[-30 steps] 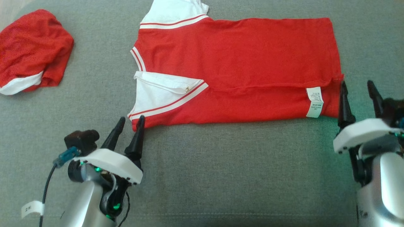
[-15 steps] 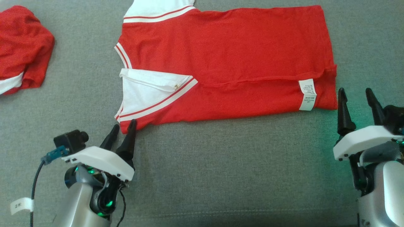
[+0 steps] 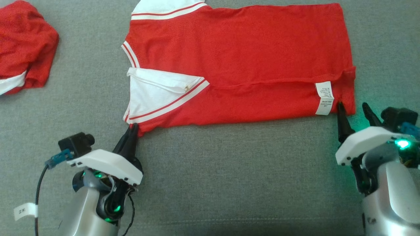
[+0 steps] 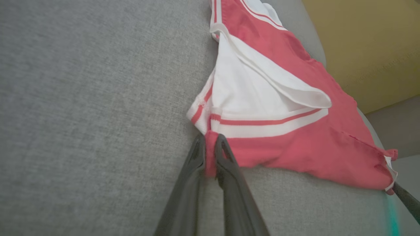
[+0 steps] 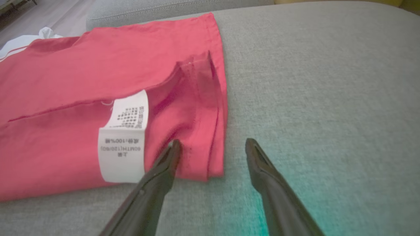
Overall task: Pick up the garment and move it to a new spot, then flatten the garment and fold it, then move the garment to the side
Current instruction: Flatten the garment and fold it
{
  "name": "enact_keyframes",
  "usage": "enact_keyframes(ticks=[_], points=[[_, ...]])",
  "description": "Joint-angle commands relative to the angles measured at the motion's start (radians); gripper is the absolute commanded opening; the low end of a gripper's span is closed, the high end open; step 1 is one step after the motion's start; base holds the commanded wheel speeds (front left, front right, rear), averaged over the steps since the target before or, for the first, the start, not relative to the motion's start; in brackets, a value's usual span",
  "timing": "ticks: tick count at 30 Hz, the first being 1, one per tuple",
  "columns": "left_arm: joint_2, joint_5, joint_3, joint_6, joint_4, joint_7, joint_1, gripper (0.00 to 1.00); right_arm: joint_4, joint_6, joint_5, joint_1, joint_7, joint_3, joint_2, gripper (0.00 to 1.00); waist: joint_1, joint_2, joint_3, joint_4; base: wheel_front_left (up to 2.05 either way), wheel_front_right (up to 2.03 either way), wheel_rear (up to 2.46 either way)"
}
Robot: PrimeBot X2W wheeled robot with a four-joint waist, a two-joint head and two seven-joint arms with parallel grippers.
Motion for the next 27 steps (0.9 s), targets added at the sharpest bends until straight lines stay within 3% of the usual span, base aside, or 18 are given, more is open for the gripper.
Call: enact_keyframes(ticks=[1, 3, 6, 8, 10, 11, 12, 17, 27], points=[[0.007, -0.003, 0.021, -0.004, -0.03, -0.012, -0.032, 0.0, -0.008, 0.007, 0.004, -0.036, 0.001, 0.026, -0.004, 1.0, 0.0, -0.0001, 0.001, 0.003, 0.0, 0.0, 0.0], [0.007, -0.004, 0.018, -0.005, -0.033, -0.016, -0.033, 0.0, 0.027, 0.007, 0.009, -0.053, 0.004, 0.03, -0.004, 1.0, 0.0, -0.0001, 0.0, 0.007, 0.0, 0.0, 0.0], [0.006, -0.005, 0.012, -0.007, -0.036, -0.019, -0.033, 0.0, 0.074, 0.007, 0.004, -0.068, 0.016, 0.044, -0.004, 0.78, 0.0, -0.0001, -0.002, 0.013, 0.0, 0.0, 0.0], [0.005, -0.005, 0.009, -0.008, -0.04, -0.023, -0.033, 0.0, 0.097, 0.007, 0.007, -0.073, 0.022, 0.054, -0.004, 0.52, 0.0, -0.0001, -0.005, 0.016, 0.0, 0.0, 0.0], [0.006, -0.006, 0.007, -0.01, -0.046, -0.03, -0.031, 0.0, 0.112, 0.007, 0.007, -0.077, 0.02, 0.056, -0.004, 0.34, 0.0, -0.0001, -0.01, 0.017, 0.0, 0.0, 0.0], [0.008, -0.006, 0.006, -0.011, -0.049, -0.033, -0.031, 0.0, 0.116, 0.007, 0.005, -0.079, 0.016, 0.052, -0.004, 0.07, 0.0, -0.0001, -0.014, 0.016, 0.0, 0.0, 0.0], [0.009, -0.005, 0.005, -0.012, -0.053, -0.037, -0.03, 0.0, 0.12, 0.007, 0.004, -0.081, 0.014, 0.048, -0.004, 0.0, 0.0, -0.0001, -0.018, 0.016, 0.0, 0.0, 0.0], [0.026, 0.0, 0.003, -0.015, -0.087, -0.046, -0.034, 0.0, 0.105, 0.007, 0.046, -0.09, 0.021, 0.047, -0.012, 0.0, 0.0, -0.0001, -0.045, 0.012, 0.0, 0.0, 0.0], [0.069, 0.015, 0.003, -0.006, -0.23, -0.025, -0.035, 0.0, -0.037, 0.007, 0.143, -0.075, 0.094, 0.041, -0.103, 0.0, 0.0, -0.0001, -0.097, 0.009, 0.0, 0.0, 0.0]])
